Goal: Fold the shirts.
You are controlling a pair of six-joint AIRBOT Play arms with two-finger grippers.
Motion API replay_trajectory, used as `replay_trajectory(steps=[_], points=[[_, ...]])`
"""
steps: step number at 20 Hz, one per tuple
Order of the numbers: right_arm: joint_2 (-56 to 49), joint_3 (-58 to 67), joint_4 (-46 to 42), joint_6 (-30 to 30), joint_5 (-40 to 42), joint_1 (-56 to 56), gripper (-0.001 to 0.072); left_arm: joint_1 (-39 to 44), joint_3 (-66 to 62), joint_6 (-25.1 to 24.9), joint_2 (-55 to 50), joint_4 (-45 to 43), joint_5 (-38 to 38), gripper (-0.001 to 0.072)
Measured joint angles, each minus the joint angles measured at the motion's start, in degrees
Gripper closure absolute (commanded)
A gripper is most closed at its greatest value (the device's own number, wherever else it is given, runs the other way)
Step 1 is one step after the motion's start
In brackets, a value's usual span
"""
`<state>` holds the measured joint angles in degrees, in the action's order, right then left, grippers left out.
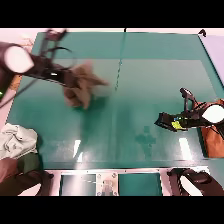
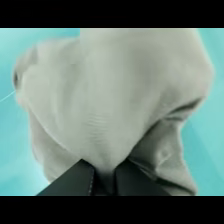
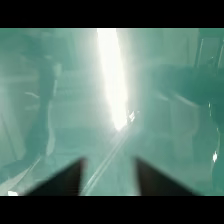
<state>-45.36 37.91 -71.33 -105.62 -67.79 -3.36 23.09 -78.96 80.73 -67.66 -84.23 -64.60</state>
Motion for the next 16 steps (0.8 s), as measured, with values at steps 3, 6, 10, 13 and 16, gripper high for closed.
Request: replay_trajectory(steps=[3, 6, 10, 13, 16], points=[[0.0, 0.2, 0.0, -0.2, 0.7, 0.0, 0.0241, 6.1, -1.0, -0.1, -6.8, 6.3, 2.5, 0.0011], [0.0, 0.7, 0.3, -0.3, 1.1, 1.9, 0.0242, 7.5, -1.5, -0.2, -12.5, 11.1, 2.3, 0.0011], [-1.2, 0.9, 0.7, -0.1, 1.3, 7.6, 0.0245, 0.6, -2.1, 0.2, -15.1, 12.2, -1.0, 0.0011], [-5.5, 1.0, 2.8, 3.2, 3.6, 11.0, 0.0316, -7.0, -1.4, 1.1, -16.5, 12.9, -1.6, 0.0011], [-13.6, 1.6, 10.1, 9.7, 8.6, 12.4, 0.0328, -11.6, -0.7, 1.3, -19.4, 16.0, 1.8, 0.0011]])
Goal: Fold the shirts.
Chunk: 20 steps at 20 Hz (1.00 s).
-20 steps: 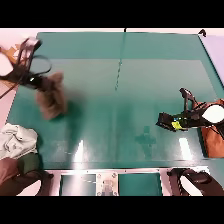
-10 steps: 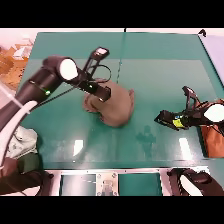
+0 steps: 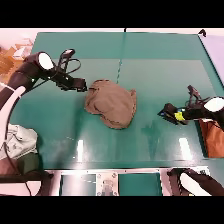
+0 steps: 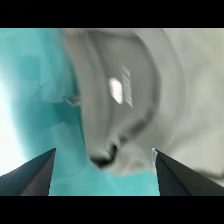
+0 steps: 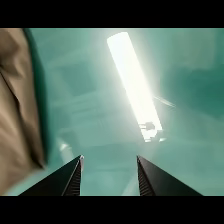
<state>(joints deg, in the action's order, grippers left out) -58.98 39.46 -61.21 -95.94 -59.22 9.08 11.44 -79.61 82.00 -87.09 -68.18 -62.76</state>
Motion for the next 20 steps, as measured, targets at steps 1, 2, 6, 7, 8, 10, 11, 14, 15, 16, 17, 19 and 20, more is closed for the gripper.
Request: replay_trajectory(steps=[1, 2, 6, 7, 8, 10, 11, 14, 15, 16, 17, 19, 20], points=[[-3.5, 0.7, 3.3, 2.8, 1.6, 0.1, 0.0328, -0.9, 0.1, -0.3, -1.6, 1.6, 1.8, 0.0011], [-7.3, 1.8, 6.8, 5.7, 3.1, 0.1, 0.0327, -1.5, 0.2, -1.0, -3.4, 4.2, 4.2, 0.0011], [-21.7, 9.5, 17.0, 14.7, 5.9, -2.3, 0.0327, -2.6, 0.4, -5.9, -10.6, 16.9, 12.9, 0.0013], [-24.9, 11.9, 18.4, 16.0, 6.3, -3.2, 0.0327, -2.7, 0.4, -7.5, -12.4, 20.2, 14.6, 0.0024], [-28.2, 14.7, 19.6, 17.0, 6.8, -4.3, 0.0327, -2.8, 0.4, -8.8, -13.8, 23.0, 16.4, 0.0071], [-33.6, 20.2, 21.4, 18.2, 6.7, -6.5, 0.0328, -3.0, 0.4, -10.6, -16.4, 26.8, 18.5, 0.0072], [-35.9, 22.6, 22.3, 18.7, 6.6, -7.5, 0.0331, -3.0, 0.4, -11.3, -17.2, 28.0, 19.2, 0.0072], [-41.7, 29.4, 23.1, 19.4, 6.7, -10.4, 0.0423, -3.0, 0.2, -12.7, -18.9, 31.5, 20.9, 0.0073], [-42.9, 31.0, 23.0, 19.6, 7.0, -11.2, 0.0513, -3.1, 0.2, -12.9, -19.3, 31.9, 21.2, 0.0142], [-44.0, 32.3, 23.0, 19.6, 7.0, -11.8, 0.0598, -3.0, 0.2, -13.0, -19.8, 32.3, 21.7, 0.0395], [-44.7, 33.2, 22.8, 19.7, 7.0, -12.2, 0.0688, -3.1, 0.2, -13.1, -20.5, 32.5, 22.3, 0.0652], [-45.6, 34.6, 22.6, 19.8, 6.5, -12.4, 0.0695, -3.1, 0.3, -13.8, -21.1, 33.7, 22.3, 0.0683], [-45.9, 35.2, 22.6, 19.9, 5.9, -12.3, 0.0696, -3.1, 0.3, -14.6, -21.4, 34.9, 22.0, 0.0684]])
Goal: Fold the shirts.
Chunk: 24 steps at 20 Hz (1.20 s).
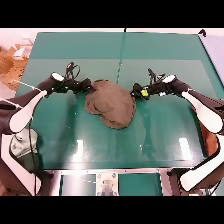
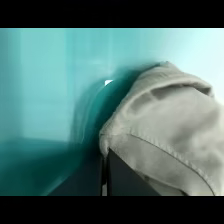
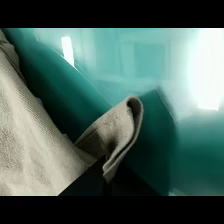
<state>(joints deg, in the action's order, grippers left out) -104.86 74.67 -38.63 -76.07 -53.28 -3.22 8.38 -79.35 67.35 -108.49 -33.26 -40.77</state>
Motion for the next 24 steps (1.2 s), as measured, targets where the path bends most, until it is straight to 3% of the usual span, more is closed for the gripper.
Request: replay_trajectory(steps=[6, 15, 21, 24], points=[[3.5, 1.6, -0.6, 0.2, -3.6, 4.8, 0.0696, 0.0, -7.6, -3.6, 1.1, -1.0, -4.2, 0.0685], [18.7, 1.9, -6.1, 0.2, -9.5, 13.3, 0.0696, 0.0, -16.3, -1.7, 11.0, -13.8, -11.4, 0.0685], [35.8, 4.8, -7.2, -2.2, -10.8, 19.0, 0.0695, 0.0, -17.1, -2.8, 29.1, -18.9, -7.0, 0.0685], [46.0, 6.7, -7.3, -4.2, -11.0, 23.9, 0.0696, 0.0, -17.2, -3.1, 40.3, -26.3, -4.4, 0.0685]])
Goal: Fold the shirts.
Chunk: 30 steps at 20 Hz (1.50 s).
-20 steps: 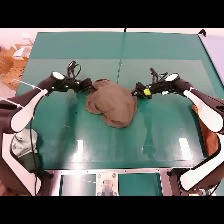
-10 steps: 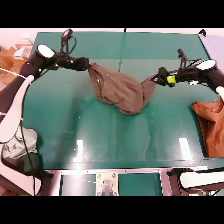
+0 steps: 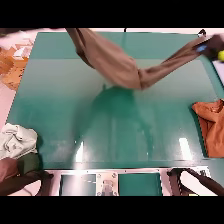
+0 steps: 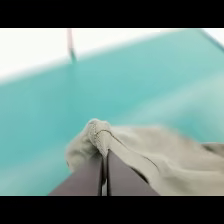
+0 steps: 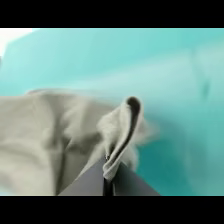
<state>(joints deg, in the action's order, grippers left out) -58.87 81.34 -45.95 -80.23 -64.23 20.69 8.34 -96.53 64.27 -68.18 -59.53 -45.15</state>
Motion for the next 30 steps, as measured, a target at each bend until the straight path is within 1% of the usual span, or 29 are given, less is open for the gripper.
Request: replay_trajectory(steps=[2, 5, 7, 10, 12, 14, 16, 19, 20, 21, 22, 24, 25, 28, 30], points=[[6.5, 0.6, -0.9, -1.4, -0.3, 3.8, 0.0696, 0.0, 0.0, 0.7, 6.3, -6.8, 0.4, 0.0685], [14.5, 1.0, -5.4, -4.8, -1.9, 9.0, 0.0696, 0.0, 0.0, 4.5, 13.0, -16.7, 0.1, 0.0685], [17.5, 0.9, -8.1, -6.1, -3.5, 11.0, 0.0695, 0.0, 0.1, 6.3, 14.7, -21.3, -2.5, 0.0685], [19.5, -2.1, -9.8, -7.1, -5.8, 12.2, 0.0695, 0.0, 0.2, 7.9, 13.2, -24.0, -7.0, 0.0684], [20.0, -7.9, -9.9, -7.4, -6.5, 12.5, 0.0695, 0.0, 0.9, 8.5, 9.6, -23.8, -10.1, 0.0684], [20.3, -16.3, -10.1, -7.5, -5.9, 12.6, 0.0696, 0.0, 2.3, 8.8, 4.7, -21.2, -11.5, 0.0684], [19.9, -27.2, -10.1, -7.3, -2.8, 11.6, 0.0695, 0.0, 4.4, 8.7, -2.1, -16.9, -12.2, 0.0683], [16.6, -43.0, -9.4, -6.7, 3.9, 8.9, 0.0696, 0.0, 6.3, 7.7, -13.8, -8.3, -11.4, 0.0682], [14.6, -46.9, -9.1, -6.5, 6.2, 8.1, 0.0696, 0.0, 6.7, 7.3, -17.3, -5.7, -11.3, 0.0633], [12.6, -49.6, -9.1, -6.1, 8.0, 7.7, 0.0696, 0.0, 6.9, 7.1, -20.4, -3.1, -10.9, 0.0324], [10.4, -51.4, -8.9, -5.6, 9.5, 7.3, 0.0696, -0.1, 7.0, 7.2, -22.6, -1.5, -10.8, 0.0099], [6.0, -53.0, -8.8, -4.5, 11.5, 6.8, 0.0696, -1.2, 6.0, 8.2, -25.3, 0.4, -12.4, 0.0093], [4.3, -52.9, -8.6, -4.2, 12.1, 6.8, 0.0696, -2.3, 4.5, 9.3, -26.1, 1.4, -14.4, 0.0093], [0.9, -51.6, -8.7, -3.1, 13.2, 6.5, 0.0696, -7.0, 0.3, 13.1, -27.5, 2.5, -26.0, 0.0094], [-0.2, -50.6, -8.7, -2.6, 13.7, 6.5, 0.0696, -10.0, 0.2, 16.0, -28.0, 2.4, -34.9, 0.0094]])
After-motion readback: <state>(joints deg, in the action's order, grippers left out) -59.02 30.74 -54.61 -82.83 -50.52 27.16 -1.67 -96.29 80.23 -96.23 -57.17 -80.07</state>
